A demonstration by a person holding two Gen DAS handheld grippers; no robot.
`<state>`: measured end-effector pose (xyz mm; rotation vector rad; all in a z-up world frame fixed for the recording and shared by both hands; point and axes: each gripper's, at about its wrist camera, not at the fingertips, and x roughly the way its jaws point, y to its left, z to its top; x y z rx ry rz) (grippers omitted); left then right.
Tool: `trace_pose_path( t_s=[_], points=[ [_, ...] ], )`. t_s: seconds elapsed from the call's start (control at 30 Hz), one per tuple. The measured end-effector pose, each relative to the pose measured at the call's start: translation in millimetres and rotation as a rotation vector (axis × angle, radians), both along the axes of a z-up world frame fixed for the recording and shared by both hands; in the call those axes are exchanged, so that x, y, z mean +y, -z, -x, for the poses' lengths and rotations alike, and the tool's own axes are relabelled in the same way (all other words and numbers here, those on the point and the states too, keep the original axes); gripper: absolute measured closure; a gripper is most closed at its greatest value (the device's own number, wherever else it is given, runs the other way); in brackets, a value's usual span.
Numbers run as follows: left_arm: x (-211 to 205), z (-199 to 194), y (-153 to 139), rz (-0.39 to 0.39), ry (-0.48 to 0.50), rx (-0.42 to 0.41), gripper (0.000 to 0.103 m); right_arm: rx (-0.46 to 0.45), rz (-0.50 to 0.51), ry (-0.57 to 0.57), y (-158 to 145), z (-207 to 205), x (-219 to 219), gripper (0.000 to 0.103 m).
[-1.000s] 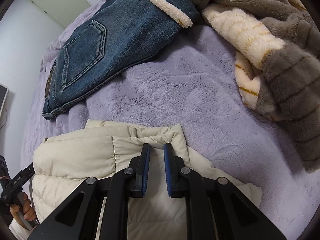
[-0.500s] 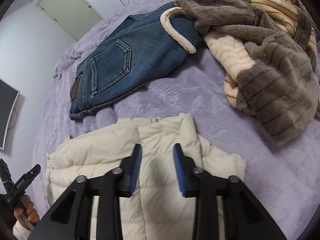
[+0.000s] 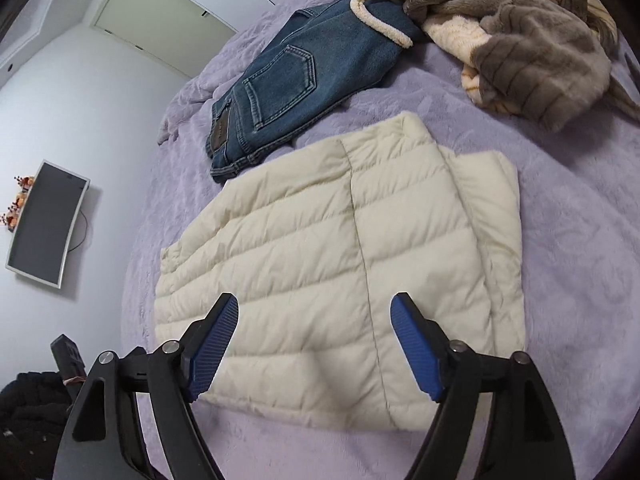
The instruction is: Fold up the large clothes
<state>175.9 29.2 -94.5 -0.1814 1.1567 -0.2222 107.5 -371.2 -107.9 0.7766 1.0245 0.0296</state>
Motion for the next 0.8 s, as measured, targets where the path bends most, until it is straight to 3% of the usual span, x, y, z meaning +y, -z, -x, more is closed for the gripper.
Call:
trace_pose_path(
  t_s=[0.17,0.2,0.53,0.8],
  points=[
    [16,22,16,0.068,-0.069,0.054,0.0,0.037,-0.123,0.033,18,42,6,0.013],
    [19,25,20,0.089,-0.087,0.069,0.0,0.043,-0.15,0.042,23,49,7,0.0],
    [29,39,71,0.327,-0.217,0.227,0.001,0.101,-0.332,0.115,72,76,13,0.0],
    [15,13,81,0.384,-0.238,0.179,0.001,0.048,-0.494,0.212,104,51,9,0.0]
  ],
)
